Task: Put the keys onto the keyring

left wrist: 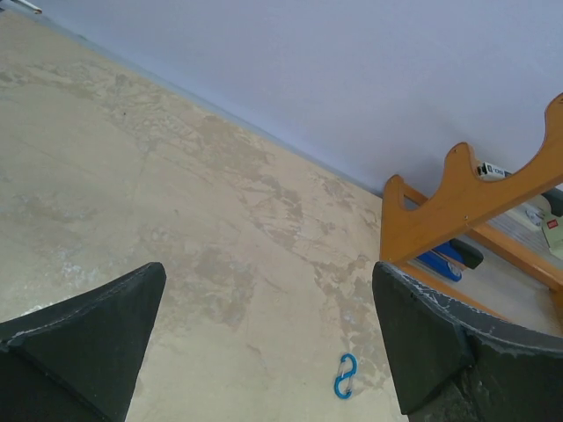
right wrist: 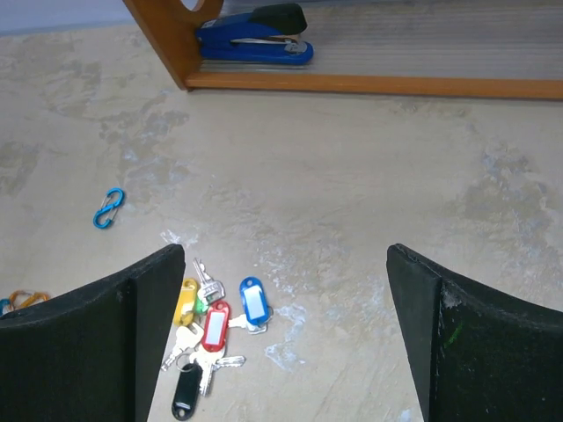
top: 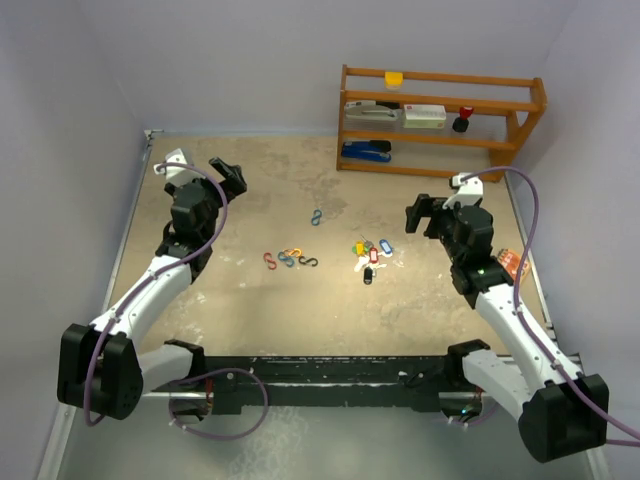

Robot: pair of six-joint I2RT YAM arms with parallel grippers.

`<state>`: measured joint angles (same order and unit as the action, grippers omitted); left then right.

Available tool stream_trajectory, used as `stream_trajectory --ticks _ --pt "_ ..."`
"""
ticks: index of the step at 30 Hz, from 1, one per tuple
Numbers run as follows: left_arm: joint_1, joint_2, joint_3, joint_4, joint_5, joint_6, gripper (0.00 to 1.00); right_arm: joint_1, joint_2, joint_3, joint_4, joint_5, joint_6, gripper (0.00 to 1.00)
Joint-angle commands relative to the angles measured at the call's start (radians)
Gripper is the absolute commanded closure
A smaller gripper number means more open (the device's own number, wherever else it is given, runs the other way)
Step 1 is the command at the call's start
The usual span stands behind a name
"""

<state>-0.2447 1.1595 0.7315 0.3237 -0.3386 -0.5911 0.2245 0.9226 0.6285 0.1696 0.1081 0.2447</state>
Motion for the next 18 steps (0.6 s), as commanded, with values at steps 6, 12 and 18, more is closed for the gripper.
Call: stream_trajectory --ticks 6,12,18 --pt "-0.004 -0.005 0.030 0.022 0.049 -0.009 0.00 0.004 -0.003 0.020 0.011 -0.030 0.016 0.00" --pt "-0.004 -0.010 0.023 0.016 0.069 -0.037 0.01 0.004 -0.026 0.022 0.014 -0.081 0.003 0.00" --pt "-0.004 -0.027 0.034 0.001 0.098 -0.056 0.01 0.004 -0.068 0.008 0.033 -0.177 0.072 0.00"
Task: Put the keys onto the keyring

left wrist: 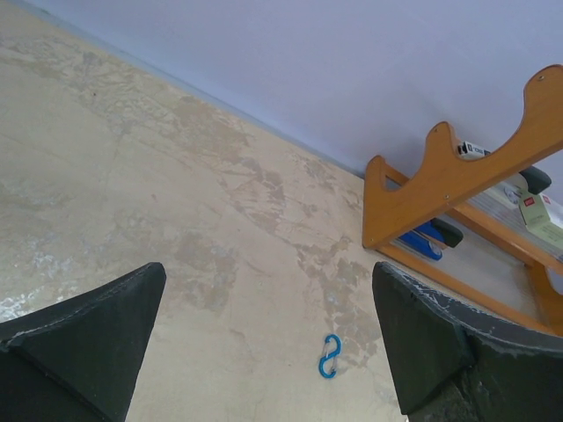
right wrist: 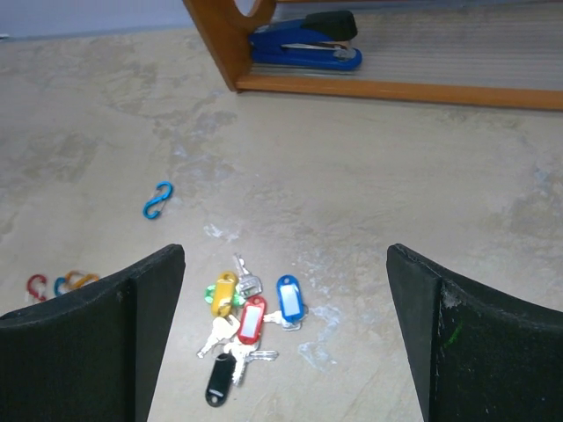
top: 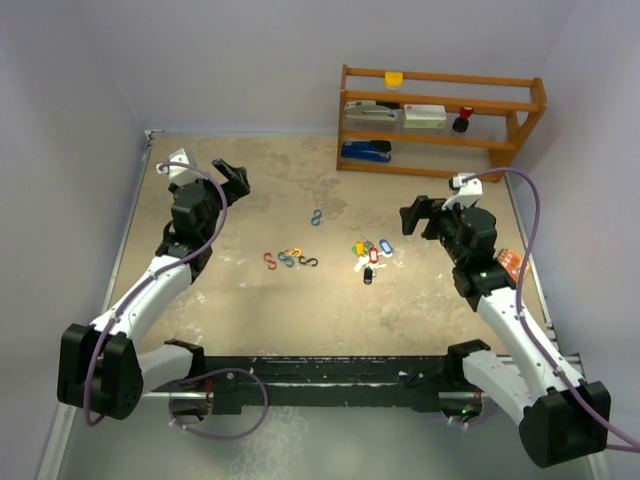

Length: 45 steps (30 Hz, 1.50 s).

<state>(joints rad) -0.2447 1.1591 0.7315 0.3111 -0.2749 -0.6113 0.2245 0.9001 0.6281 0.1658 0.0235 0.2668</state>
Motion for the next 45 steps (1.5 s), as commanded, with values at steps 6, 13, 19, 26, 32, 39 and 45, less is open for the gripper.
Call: stream_trajectory --ticks 6,13,19,26,32,39,45 --pt "-0.004 -0.045 0.042 -0.024 0.027 -0.063 0.01 0.004 -0.019 0.066 -0.033 -0.114 0.040 0.00" --pt "-0.004 -0.055 0.084 -0.120 0.034 -0.034 0.05 0.004 0.061 0.116 -0.104 -0.116 0.020 0.00" --pt "-0.023 -0.003 0.058 -0.068 0.135 -0.082 0.08 0.007 0.201 0.181 -0.175 -0.211 0.011 0.00" --pt "-0.129 0.029 0.068 -0.137 0.064 -0.036 0.08 0.070 0.300 0.205 -0.196 -0.193 0.010 0.00" --pt "-0.154 0.004 0.001 -0.113 0.049 -0.050 0.11 0.194 0.402 0.252 -0.215 -0.092 -0.015 0.02" --pt "-0.163 0.002 -0.007 -0.146 0.009 -0.034 0.14 0.214 0.435 0.261 -0.186 -0.075 0.004 0.05" --pt "-0.165 0.033 0.008 -0.147 0.012 -0.032 0.21 0.214 0.461 0.268 -0.214 -0.031 0.011 0.09"
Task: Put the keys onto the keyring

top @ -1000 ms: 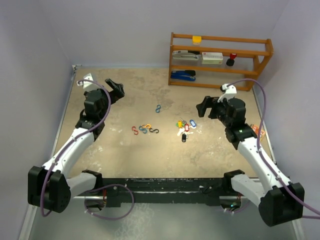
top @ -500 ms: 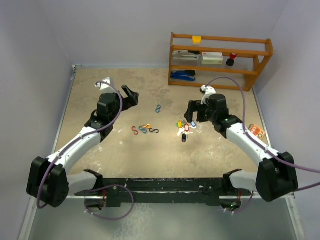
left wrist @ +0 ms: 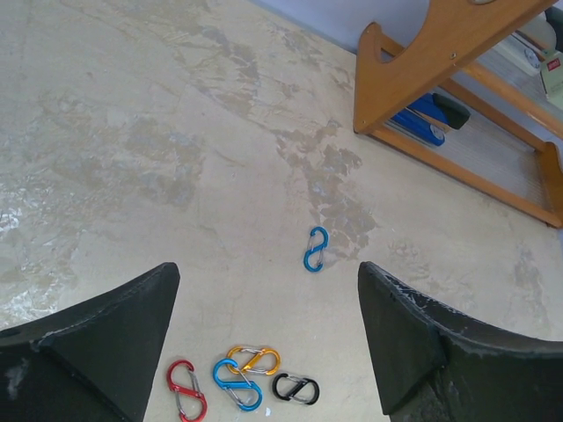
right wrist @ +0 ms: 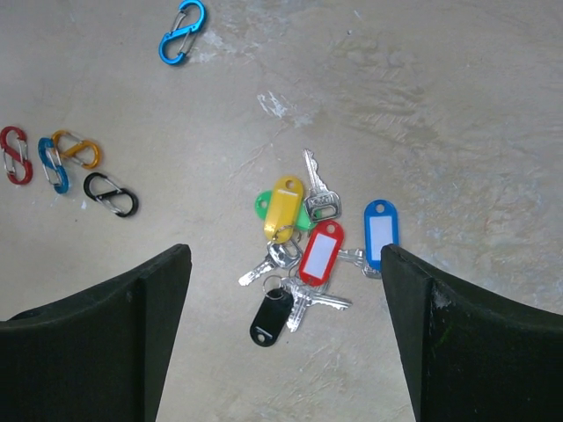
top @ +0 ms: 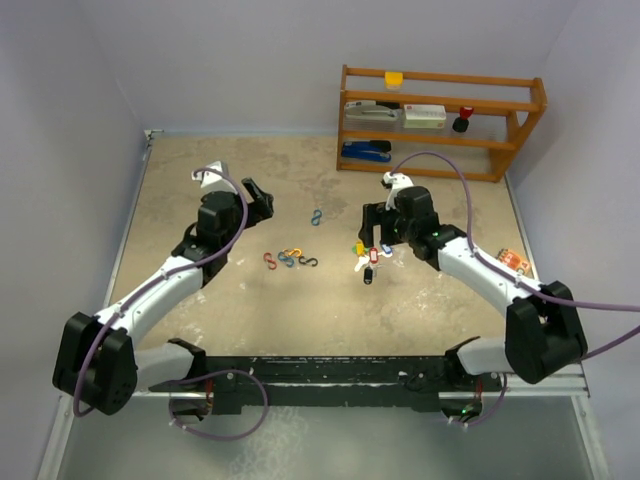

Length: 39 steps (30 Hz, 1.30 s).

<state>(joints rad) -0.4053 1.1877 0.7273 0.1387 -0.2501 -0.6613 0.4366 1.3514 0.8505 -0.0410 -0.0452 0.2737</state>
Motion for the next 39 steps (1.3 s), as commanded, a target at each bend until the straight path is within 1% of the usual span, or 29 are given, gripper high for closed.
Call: stream_trajectory --ticks 1,3,4,5,7,8,11,12,13,14,18,19,20,21,22,23,24,27,31,34,37,38,39 --pt "-0.004 0.006 0.011 0.025 -0.011 0.015 0.24 0.002 0.007 0.046 -0.007 0.041 0.008 0.10" --pt "-0.005 -0.001 0.003 0.032 -0.006 0.008 0.34 0.002 -0.003 0.046 -0.002 0.047 0.013 0.11" --pt "-0.006 -0.008 -0.005 0.044 -0.005 0.004 0.41 0.002 -0.009 0.046 0.000 0.052 0.014 0.12" --pt "-0.005 -0.014 -0.014 0.055 -0.009 0.003 0.55 0.002 -0.016 0.044 0.004 0.060 0.011 0.12" --pt "-0.006 -0.019 -0.022 0.065 -0.020 0.003 0.91 0.002 -0.029 0.038 0.015 0.075 0.006 0.12" --pt "-0.006 -0.017 -0.018 0.058 -0.024 0.005 1.00 0.002 -0.034 0.039 0.017 0.083 0.006 0.12" --pt "-0.005 -0.006 0.007 0.028 -0.026 0.013 1.00 0.002 -0.042 0.042 0.012 0.086 0.008 0.12" --pt "-0.005 -0.007 0.008 0.027 -0.025 0.013 0.96 0.002 -0.044 0.040 0.012 0.085 0.008 0.12" --pt "-0.005 -0.010 0.010 0.024 -0.025 0.009 0.78 0.002 -0.046 0.039 0.012 0.084 0.012 0.12" --pt "-0.006 -0.012 0.010 0.020 -0.026 0.005 0.67 0.003 -0.047 0.037 0.011 0.083 0.014 0.12" --pt "-0.006 -0.025 -0.003 0.018 -0.040 -0.013 0.36 0.002 -0.051 0.029 0.015 0.080 0.011 0.12" --pt "-0.006 -0.024 -0.001 0.020 -0.040 -0.013 0.35 0.002 -0.051 0.031 0.014 0.082 0.009 0.12" --pt "-0.006 -0.021 0.007 0.012 -0.037 -0.012 0.42 0.002 -0.049 0.033 0.012 0.082 0.009 0.12" --pt "-0.006 -0.014 0.020 -0.002 -0.033 -0.011 0.56 0.002 -0.049 0.036 0.007 0.081 0.009 0.12" --pt "-0.006 -0.007 0.037 -0.024 -0.031 -0.011 0.72 0.002 -0.051 0.037 0.006 0.078 0.012 0.12" --pt "-0.005 0.004 0.055 -0.044 -0.027 -0.013 0.92 0.002 -0.054 0.035 0.008 0.076 0.016 0.12" --pt "-0.005 0.015 0.072 -0.065 -0.021 -0.016 1.00 0.002 -0.056 0.032 0.010 0.073 0.021 0.12" --pt "-0.005 0.042 0.114 -0.116 -0.002 -0.028 1.00 0.002 -0.060 0.030 0.012 0.057 0.032 0.12" --pt "-0.006 0.049 0.139 -0.135 -0.004 -0.051 1.00 0.002 -0.052 0.045 -0.003 0.057 0.030 0.12" --pt "-0.004 0.074 0.226 -0.218 -0.003 -0.046 1.00 0.002 -0.042 0.093 -0.031 0.048 0.033 0.12" --pt "-0.005 0.094 0.296 -0.291 0.010 -0.040 1.00 0.002 -0.041 0.099 -0.027 0.031 0.056 0.12" --pt "-0.005 0.092 0.305 -0.300 0.013 -0.042 1.00 0.002 -0.041 0.102 -0.026 0.026 0.063 0.13" --pt "-0.004 0.088 0.309 -0.301 0.017 -0.045 1.00 0.002 -0.040 0.108 -0.030 0.019 0.069 0.16"
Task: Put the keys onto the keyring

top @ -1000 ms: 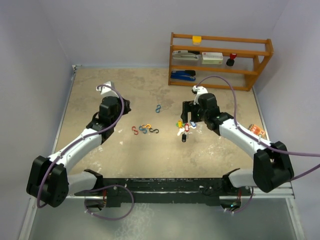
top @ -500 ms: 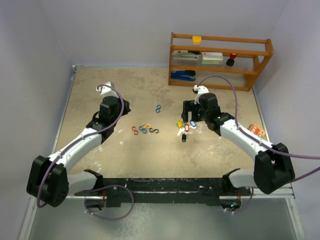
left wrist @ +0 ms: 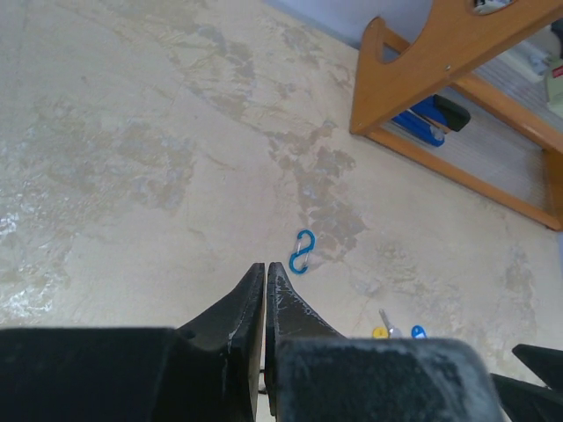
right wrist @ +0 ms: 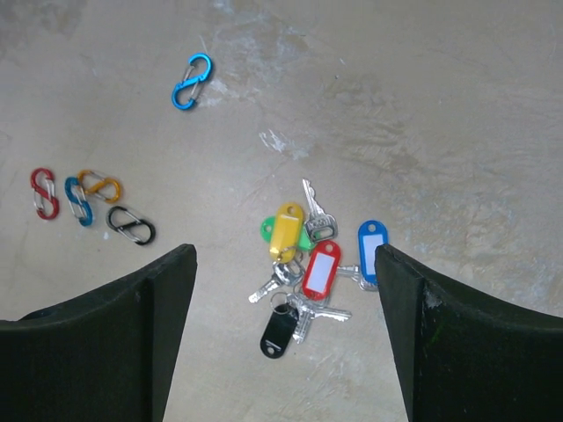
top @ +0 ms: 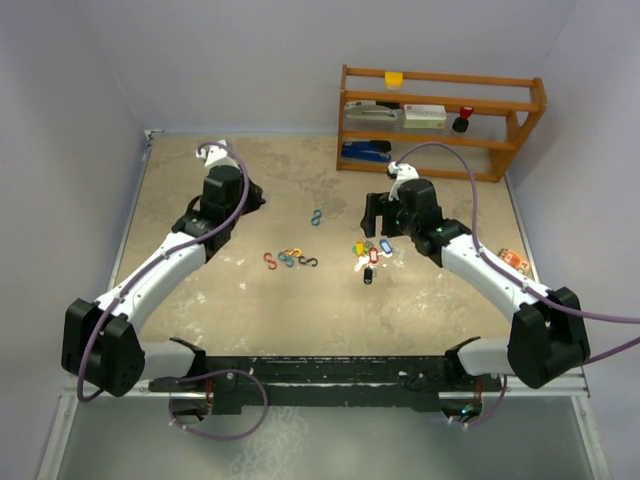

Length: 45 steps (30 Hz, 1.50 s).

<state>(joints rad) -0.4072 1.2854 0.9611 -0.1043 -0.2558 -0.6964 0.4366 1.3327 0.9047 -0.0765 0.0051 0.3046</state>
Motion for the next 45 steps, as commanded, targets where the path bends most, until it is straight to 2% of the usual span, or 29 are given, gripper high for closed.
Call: stream_trajectory --ticks 1,2,4,5,6,11,18,19,20,21,22,24,27,28,35,39,45 --pt "-0.004 -0.014 0.074 -0.054 0.026 -0.013 1.00 0.002 -0.020 0.059 0.001 -0.037 0.039 0.21" --pt "-0.004 -0.021 0.070 -0.049 0.027 -0.015 1.00 0.002 -0.020 0.063 -0.003 -0.041 0.039 0.32" --pt "-0.004 -0.035 0.057 -0.032 0.024 -0.022 1.00 0.002 -0.020 0.071 -0.015 -0.041 0.039 0.72" --pt "-0.003 -0.039 0.053 -0.028 0.022 -0.022 0.93 0.002 -0.020 0.075 -0.024 -0.041 0.039 0.88" --pt "-0.003 -0.041 0.053 -0.028 0.020 -0.023 0.84 0.002 -0.020 0.078 -0.031 -0.043 0.041 1.00" --pt "-0.003 -0.042 0.057 -0.034 0.019 -0.017 0.58 0.002 -0.018 0.094 -0.031 -0.032 0.065 1.00" --pt "-0.002 -0.035 0.040 -0.016 0.012 -0.023 0.29 0.002 0.008 0.106 -0.045 -0.034 0.077 1.00" --pt "-0.004 -0.030 0.043 -0.017 0.012 -0.020 0.25 0.002 0.013 0.111 -0.054 -0.037 0.077 0.89" --pt "-0.003 -0.028 0.046 -0.018 0.012 -0.019 0.24 0.002 0.017 0.114 -0.061 -0.040 0.079 0.62" --pt "-0.003 -0.026 0.048 -0.020 0.013 -0.018 0.24 0.002 0.022 0.115 -0.062 -0.038 0.083 0.43" --pt "-0.003 -0.024 0.048 -0.018 0.013 -0.018 0.26 0.002 0.024 0.115 -0.062 -0.033 0.086 0.28" --pt "-0.002 -0.019 0.046 -0.015 0.015 -0.018 0.48 0.002 0.029 0.112 -0.056 -0.020 0.096 0.03" --pt "-0.003 -0.015 0.045 -0.007 0.018 -0.024 0.91 0.002 0.037 0.110 -0.058 -0.023 0.102 0.00" --pt "-0.004 -0.014 0.042 -0.002 0.017 -0.028 1.00 0.002 0.040 0.109 -0.059 -0.024 0.102 0.00" --pt "-0.003 0.033 0.101 -0.055 0.007 -0.045 1.00 0.001 0.064 0.134 -0.077 -0.036 0.177 0.00" --pt "-0.004 0.050 0.140 -0.102 0.000 -0.074 1.00 -0.008 0.089 0.150 -0.077 -0.109 0.193 0.00" --pt "-0.003 0.116 0.249 -0.215 -0.023 -0.189 1.00 -0.015 0.118 0.180 -0.096 -0.125 0.213 0.00"
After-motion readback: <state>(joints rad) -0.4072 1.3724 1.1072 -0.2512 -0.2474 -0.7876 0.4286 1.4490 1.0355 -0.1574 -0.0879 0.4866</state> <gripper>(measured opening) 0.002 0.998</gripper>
